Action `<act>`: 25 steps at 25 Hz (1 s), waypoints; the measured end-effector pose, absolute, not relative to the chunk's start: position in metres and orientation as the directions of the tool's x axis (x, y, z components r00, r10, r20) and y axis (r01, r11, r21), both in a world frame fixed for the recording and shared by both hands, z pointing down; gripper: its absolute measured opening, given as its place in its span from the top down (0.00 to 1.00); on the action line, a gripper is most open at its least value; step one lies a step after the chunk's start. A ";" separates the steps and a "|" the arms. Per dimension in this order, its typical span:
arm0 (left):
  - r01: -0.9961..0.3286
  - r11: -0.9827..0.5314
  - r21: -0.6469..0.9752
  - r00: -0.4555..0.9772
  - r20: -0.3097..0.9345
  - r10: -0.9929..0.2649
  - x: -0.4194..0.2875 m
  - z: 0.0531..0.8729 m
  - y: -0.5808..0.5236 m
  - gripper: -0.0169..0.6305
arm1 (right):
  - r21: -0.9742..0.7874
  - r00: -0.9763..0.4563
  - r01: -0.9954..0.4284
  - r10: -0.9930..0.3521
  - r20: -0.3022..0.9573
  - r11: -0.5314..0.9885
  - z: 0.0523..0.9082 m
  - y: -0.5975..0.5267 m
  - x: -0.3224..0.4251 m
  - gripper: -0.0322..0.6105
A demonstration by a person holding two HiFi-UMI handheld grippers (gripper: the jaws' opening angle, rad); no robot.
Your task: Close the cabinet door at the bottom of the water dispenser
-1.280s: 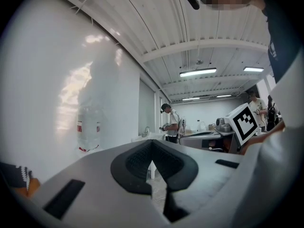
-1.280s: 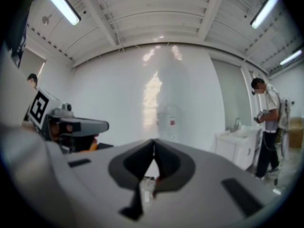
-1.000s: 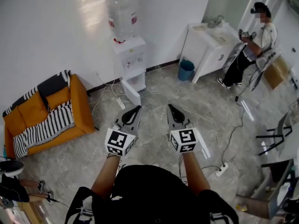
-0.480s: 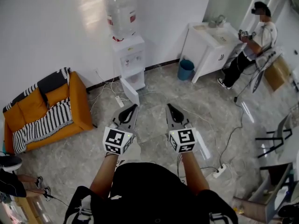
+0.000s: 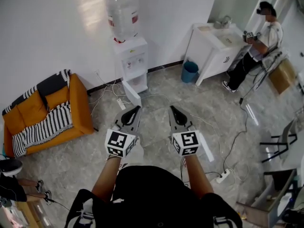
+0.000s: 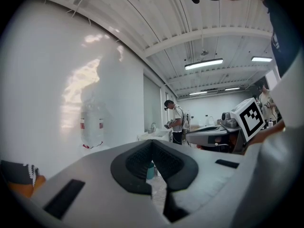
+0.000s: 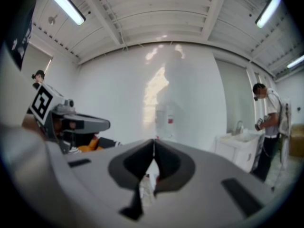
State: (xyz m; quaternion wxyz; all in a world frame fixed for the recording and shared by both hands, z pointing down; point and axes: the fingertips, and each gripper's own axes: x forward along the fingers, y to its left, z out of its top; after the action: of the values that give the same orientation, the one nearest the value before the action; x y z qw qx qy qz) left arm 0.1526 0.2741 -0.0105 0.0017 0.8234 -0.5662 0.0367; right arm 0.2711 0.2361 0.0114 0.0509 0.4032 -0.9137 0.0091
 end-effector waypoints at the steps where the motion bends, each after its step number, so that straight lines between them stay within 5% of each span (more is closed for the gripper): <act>1: -0.933 -0.358 -0.038 0.355 0.062 -0.933 0.150 -0.010 0.270 0.96 | 0.025 -0.670 -0.737 -0.736 0.101 0.675 0.012 0.231 0.269 0.90; 25: -0.929 -0.370 0.028 0.371 0.109 -0.922 0.033 0.001 0.090 0.96 | 0.040 -0.648 -0.750 -0.746 0.152 0.660 0.017 0.056 0.157 0.90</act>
State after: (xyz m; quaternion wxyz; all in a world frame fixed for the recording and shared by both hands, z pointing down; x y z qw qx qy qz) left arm 0.0331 0.0896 0.0006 0.0424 0.8268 -0.5597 0.0374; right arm 0.1568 0.0564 0.0170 0.0776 0.4121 -0.9077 0.0134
